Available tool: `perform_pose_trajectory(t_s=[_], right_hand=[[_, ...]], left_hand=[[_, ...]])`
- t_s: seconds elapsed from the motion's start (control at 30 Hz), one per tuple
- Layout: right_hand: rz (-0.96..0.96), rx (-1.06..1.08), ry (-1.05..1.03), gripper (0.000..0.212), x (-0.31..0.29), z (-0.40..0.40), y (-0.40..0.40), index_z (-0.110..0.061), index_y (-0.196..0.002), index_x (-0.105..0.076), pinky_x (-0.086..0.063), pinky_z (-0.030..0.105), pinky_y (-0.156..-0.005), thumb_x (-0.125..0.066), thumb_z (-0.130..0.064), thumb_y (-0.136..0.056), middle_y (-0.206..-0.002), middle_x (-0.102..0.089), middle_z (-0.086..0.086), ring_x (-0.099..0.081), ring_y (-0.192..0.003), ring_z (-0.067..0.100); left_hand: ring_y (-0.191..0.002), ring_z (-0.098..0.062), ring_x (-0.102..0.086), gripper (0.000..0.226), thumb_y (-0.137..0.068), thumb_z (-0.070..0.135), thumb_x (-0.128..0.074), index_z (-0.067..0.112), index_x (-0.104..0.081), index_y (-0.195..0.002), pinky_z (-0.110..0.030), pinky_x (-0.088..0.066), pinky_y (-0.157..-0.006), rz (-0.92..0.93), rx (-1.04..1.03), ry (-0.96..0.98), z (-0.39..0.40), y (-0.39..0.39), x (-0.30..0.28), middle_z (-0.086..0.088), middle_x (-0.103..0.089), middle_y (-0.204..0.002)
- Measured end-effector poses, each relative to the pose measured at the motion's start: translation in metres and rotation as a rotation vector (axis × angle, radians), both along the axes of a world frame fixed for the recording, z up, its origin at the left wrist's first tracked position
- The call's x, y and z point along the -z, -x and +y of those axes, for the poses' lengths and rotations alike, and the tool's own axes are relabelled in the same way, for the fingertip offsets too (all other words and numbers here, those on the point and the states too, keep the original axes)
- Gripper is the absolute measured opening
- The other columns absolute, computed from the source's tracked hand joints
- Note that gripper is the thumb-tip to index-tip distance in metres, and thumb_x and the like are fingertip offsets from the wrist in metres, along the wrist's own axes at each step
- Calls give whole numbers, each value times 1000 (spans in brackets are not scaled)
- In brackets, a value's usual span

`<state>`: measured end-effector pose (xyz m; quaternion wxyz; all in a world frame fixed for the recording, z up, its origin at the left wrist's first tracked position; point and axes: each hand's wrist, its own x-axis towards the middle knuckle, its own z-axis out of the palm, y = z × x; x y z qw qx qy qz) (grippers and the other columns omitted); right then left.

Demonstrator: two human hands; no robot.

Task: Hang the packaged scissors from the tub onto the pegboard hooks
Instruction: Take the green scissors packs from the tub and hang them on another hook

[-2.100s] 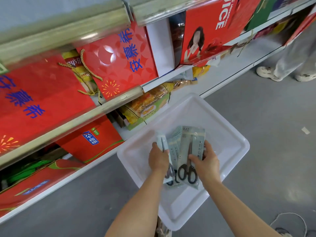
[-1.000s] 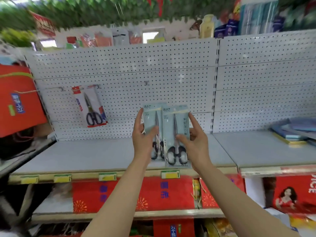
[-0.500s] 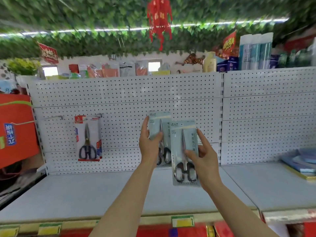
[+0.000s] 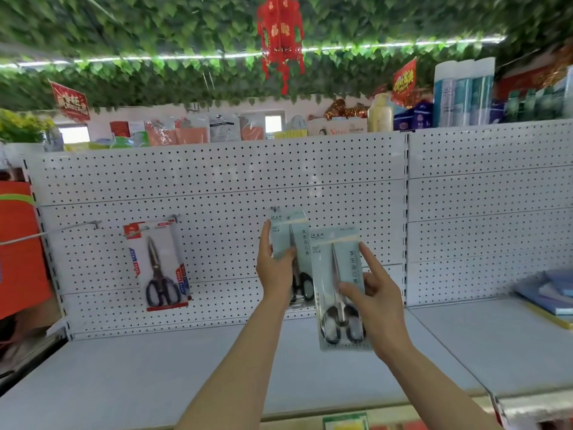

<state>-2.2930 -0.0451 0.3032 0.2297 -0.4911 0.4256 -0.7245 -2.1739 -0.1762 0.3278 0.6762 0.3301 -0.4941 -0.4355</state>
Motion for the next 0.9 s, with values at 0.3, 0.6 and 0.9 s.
perform_pose_trajectory(t_s=[0.3,0.6,0.9], right_hand=[[-23,-12,-8,74,2,-27,-5,-41,-137,-48,-51,20,-57,-66,5,-81,-62,-60,-4,-55,-60,11],[3,-49,-5,74,-8,-68,-28,-44,-135,-49,-55,25,-62,-67,2,-80,-64,-60,-8,-57,-63,10],[-87,-88,-28,72,-12,-110,-44,-39,-138,-49,-59,50,-76,-67,3,-82,-89,-70,14,-69,-85,32]], left_hand=[[-84,-10,-64,76,-89,13,-67,58,-33,-140,-33,-56,-67,-304,-159,21,-42,-5,14,18,-58,-103],[-107,-8,-61,51,-97,24,-59,45,-44,-141,-33,-53,-90,-496,-232,197,-59,-32,13,14,-55,-124],[-137,-6,-29,52,-96,50,-50,35,-42,-146,-27,-34,-103,-980,-300,646,-41,-51,-31,21,-40,-150]])
